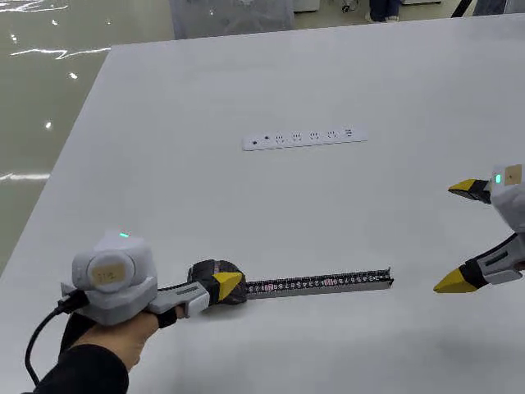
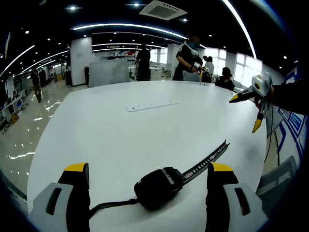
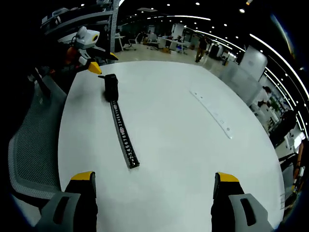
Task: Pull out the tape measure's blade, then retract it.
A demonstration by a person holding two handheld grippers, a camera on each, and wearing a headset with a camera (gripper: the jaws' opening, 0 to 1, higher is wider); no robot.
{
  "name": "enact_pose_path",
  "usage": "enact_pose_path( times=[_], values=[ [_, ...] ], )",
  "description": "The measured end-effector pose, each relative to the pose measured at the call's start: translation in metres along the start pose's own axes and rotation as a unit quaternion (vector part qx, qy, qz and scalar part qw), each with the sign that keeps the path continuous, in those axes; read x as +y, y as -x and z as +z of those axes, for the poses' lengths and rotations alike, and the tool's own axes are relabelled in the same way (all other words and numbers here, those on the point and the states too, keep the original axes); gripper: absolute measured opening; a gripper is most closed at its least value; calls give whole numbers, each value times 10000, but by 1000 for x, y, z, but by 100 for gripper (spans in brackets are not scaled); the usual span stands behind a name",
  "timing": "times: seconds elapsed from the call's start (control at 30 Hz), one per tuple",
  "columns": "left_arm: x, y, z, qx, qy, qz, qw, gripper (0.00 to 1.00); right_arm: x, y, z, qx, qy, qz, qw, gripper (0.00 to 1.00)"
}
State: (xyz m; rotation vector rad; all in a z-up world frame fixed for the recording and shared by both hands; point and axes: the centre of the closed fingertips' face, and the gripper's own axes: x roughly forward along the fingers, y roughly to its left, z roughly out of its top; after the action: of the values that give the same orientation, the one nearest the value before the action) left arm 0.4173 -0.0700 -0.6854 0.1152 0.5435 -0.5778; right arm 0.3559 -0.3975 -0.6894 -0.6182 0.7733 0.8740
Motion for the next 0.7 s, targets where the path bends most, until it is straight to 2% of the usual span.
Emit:
enact_pose_path(
  times=[0.03,0.1,0.17,0.33,0.5,0.57,0.6,0.7],
  values=[
    [-1,-4,1,-62,127,56,9999,99,-1,-3,1,14,31,19,10000,99],
    [-4,-10,-1,-10,112,97,9999,99,-1,-7,4,20,63,66,10000,99],
    [-10,-14,-1,-3,261,95,9996,99,-2,-12,5,77,177,102,9998,99],
    [-18,-21,-2,7,317,204,9993,99,1,-23,6,183,337,313,9988,99],
    [-25,-27,-13,124,305,228,9992,99,0,-33,9,225,485,400,9978,99],
    [-23,-26,-15,49,294,384,9988,99,1,-38,12,182,606,478,9969,99],
    [-20,-25,-18,5,273,582,9979,99,0,-41,14,165,646,490,9966,99],
    [-25,-25,-23,-98,175,659,9976,99,0,-48,16,151,691,546,9960,99]
  ],
)
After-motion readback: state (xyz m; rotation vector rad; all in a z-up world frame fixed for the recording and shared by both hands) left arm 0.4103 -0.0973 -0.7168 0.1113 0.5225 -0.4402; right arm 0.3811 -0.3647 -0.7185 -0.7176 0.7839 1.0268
